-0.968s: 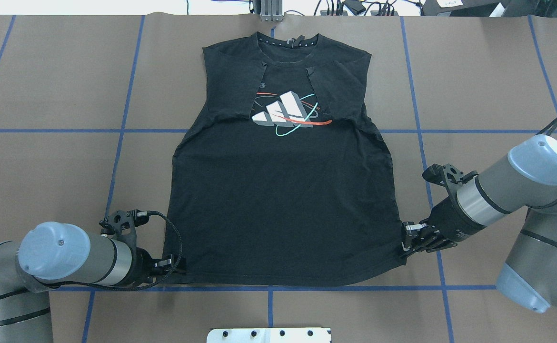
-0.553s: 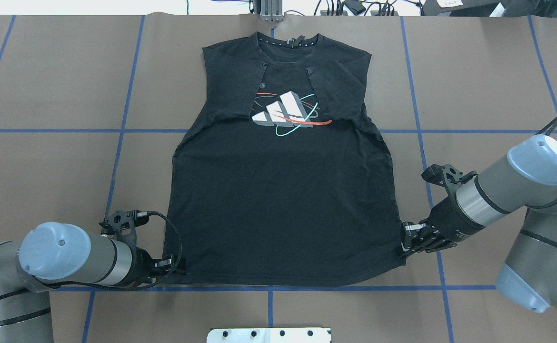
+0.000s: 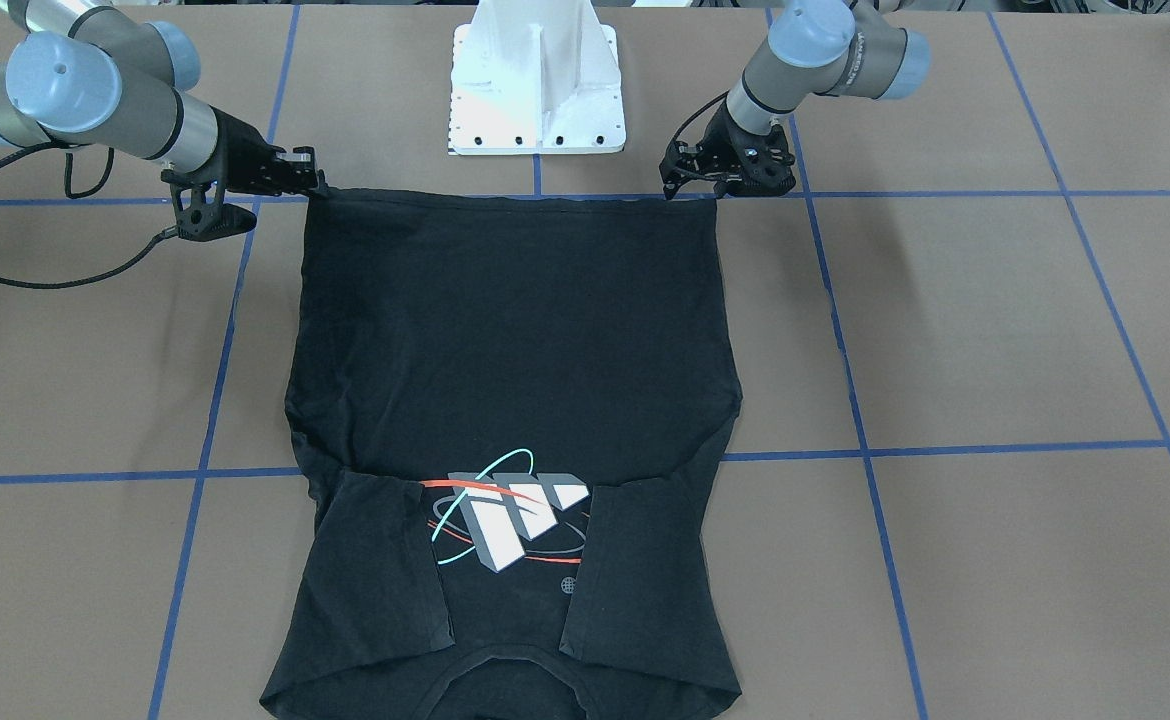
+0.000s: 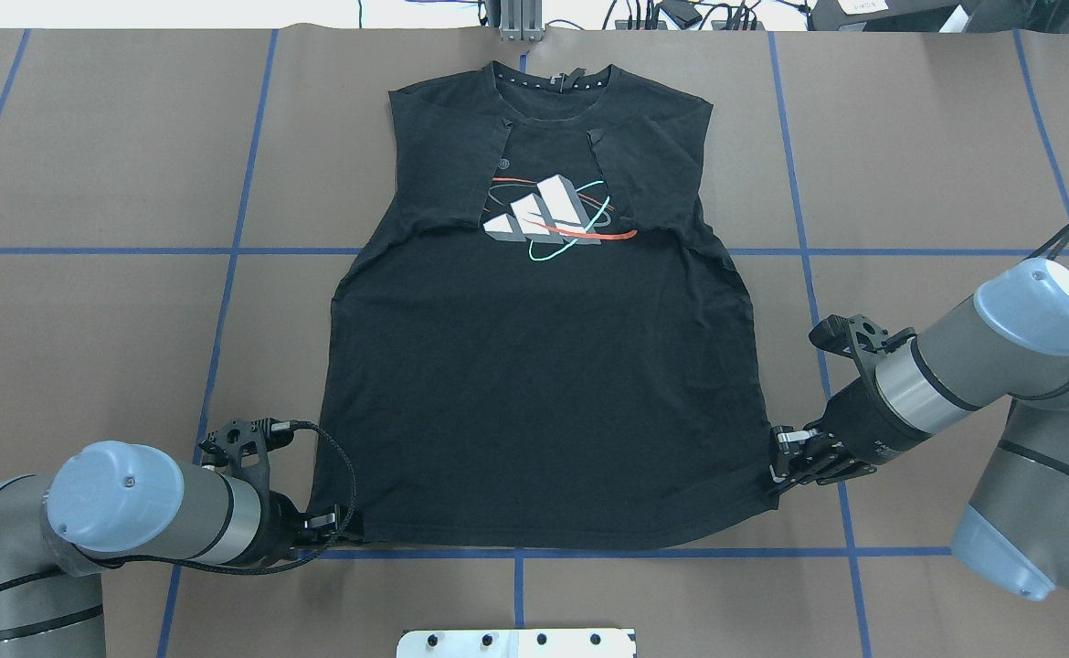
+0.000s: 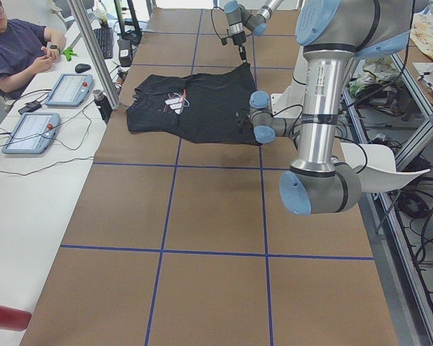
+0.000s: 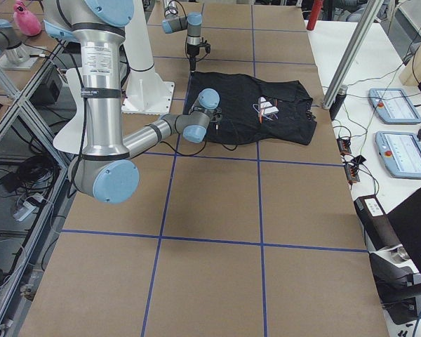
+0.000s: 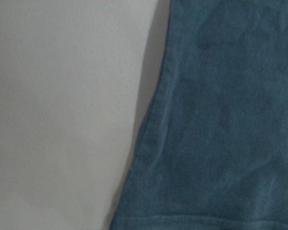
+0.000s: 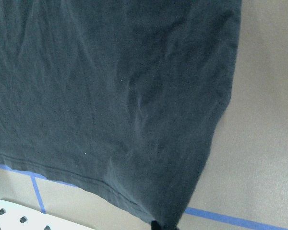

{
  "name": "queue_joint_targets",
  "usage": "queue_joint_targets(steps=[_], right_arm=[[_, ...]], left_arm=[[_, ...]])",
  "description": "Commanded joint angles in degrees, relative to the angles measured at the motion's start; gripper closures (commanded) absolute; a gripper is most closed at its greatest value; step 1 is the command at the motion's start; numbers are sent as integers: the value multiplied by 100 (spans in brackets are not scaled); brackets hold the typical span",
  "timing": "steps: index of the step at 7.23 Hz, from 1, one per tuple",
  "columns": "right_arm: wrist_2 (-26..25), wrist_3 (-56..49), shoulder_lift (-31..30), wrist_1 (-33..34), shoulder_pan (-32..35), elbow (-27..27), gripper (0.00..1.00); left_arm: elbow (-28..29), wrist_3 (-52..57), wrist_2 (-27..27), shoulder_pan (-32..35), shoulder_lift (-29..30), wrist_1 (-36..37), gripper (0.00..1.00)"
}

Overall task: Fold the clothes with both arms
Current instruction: 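Hold both hem corners with both grippers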

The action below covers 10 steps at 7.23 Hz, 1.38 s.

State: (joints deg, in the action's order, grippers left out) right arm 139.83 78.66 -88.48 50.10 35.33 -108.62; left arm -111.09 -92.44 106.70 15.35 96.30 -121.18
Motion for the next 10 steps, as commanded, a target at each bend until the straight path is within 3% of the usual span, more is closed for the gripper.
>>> queue_joint_targets(steps=[1, 5, 6, 8, 10], right_arm=[[9, 0, 6, 0, 0, -2, 100], [9, -9, -3, 0, 0, -2, 100], [9, -9, -11, 0, 9, -2, 100], [9, -27, -12, 0, 9, 16, 100], [9, -35, -12, 0, 18, 16, 100]], left_arm=[[0, -2, 0, -5, 12, 94, 14], [26, -2, 0, -5, -6, 103, 14], [26, -2, 0, -5, 3, 103, 18], [18, -11, 0, -5, 20, 182, 44], [18, -11, 0, 3, 73, 182, 56]])
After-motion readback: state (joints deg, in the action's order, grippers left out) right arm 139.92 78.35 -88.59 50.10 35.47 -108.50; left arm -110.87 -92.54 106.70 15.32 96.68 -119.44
